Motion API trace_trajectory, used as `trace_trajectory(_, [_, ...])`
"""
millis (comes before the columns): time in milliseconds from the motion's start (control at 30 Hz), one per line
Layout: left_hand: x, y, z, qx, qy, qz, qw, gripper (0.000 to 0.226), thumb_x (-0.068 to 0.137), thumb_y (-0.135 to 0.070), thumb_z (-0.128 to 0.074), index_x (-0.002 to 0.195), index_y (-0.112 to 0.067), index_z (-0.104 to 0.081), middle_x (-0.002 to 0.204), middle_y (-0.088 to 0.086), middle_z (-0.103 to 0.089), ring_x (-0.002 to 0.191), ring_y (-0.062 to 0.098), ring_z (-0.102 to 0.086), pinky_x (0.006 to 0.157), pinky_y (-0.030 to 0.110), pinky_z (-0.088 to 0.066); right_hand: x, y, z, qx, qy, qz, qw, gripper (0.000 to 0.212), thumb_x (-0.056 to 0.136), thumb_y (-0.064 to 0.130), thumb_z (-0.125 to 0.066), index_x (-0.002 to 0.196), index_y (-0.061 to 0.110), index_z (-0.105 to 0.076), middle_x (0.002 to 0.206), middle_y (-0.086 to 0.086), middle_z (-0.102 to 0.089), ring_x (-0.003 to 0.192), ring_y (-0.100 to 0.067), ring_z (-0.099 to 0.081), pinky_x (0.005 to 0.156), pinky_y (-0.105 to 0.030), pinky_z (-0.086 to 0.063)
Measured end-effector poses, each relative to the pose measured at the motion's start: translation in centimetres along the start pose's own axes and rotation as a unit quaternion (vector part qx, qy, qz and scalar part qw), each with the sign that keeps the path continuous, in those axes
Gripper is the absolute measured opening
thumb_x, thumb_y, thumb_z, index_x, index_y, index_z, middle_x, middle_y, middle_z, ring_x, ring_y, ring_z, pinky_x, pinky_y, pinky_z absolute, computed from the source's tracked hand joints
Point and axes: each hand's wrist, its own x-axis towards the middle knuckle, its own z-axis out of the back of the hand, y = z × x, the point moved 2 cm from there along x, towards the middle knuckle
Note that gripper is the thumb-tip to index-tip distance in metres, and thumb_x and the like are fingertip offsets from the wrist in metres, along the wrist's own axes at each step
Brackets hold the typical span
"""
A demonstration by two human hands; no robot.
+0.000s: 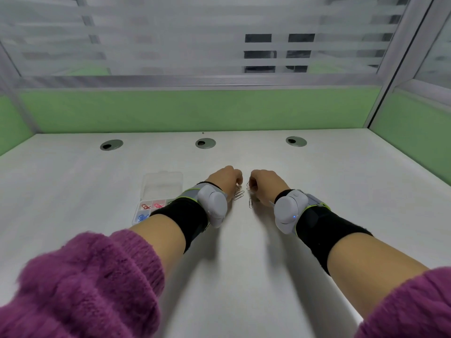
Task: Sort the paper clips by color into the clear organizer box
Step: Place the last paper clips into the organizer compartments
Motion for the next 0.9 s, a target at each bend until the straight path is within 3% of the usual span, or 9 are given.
trace_trajectory(167, [-0.1, -0.3, 0.2, 0.018, 0.012, 0.014, 1.000, 0.028, 0.091, -0.003, -0.043, 0.112, -0.009, -0.060, 0.123, 0.012, -0.057, 0.110, 0.032, -0.058, 0.088, 0.035, -0.048, -0.1, 0.0, -0.1, 0.000, 0.000, -0.002, 1.000, 0.028, 0.089, 0.001, -0.045, 0.113, 0.006, -0.059, 0.122, -0.013, -0.061, 0.113, -0.032, -0.056, 0.092, -0.038, -0.047])
trace_trajectory(267, [-0.4, -0.4, 0.1, 0.033, 0.026, 0.032, 0.999, 0.028, 0.095, -0.007, -0.042, 0.119, -0.005, -0.055, 0.128, 0.015, -0.054, 0.116, 0.033, -0.055, 0.092, 0.037, -0.046, -0.3, 0.2, 0.0, 0.003, -0.004, -0.002, 1.000, 0.027, 0.089, 0.001, -0.045, 0.113, 0.005, -0.059, 0.122, -0.013, -0.061, 0.113, -0.031, -0.056, 0.092, -0.037, -0.047])
trace_trajectory(800, [-5.7, 3.1, 3.0, 0.016, -0.016, 0.069, 0.997, 0.024, 0.095, -0.009, -0.046, 0.117, -0.004, -0.054, 0.126, 0.016, -0.055, 0.114, 0.034, -0.055, 0.092, 0.039, -0.045, -2.5, 4.9, 0.1, 0.009, -0.001, 0.042, 0.999, 0.024, 0.091, 0.001, -0.046, 0.109, 0.003, -0.061, 0.120, -0.014, -0.063, 0.111, -0.031, -0.057, 0.090, -0.036, -0.047])
trace_trajectory(900, [-6.9, 4.4, 3.6, 0.013, -0.028, 0.084, 0.996, 0.021, 0.095, -0.009, -0.047, 0.114, -0.005, -0.055, 0.124, 0.014, -0.057, 0.112, 0.033, -0.056, 0.090, 0.038, -0.046, -2.8, 6.5, -0.1, 0.006, -0.003, 0.057, 0.998, 0.022, 0.093, 0.003, -0.047, 0.111, 0.003, -0.060, 0.121, -0.014, -0.062, 0.101, -0.029, -0.056, 0.083, -0.035, -0.045])
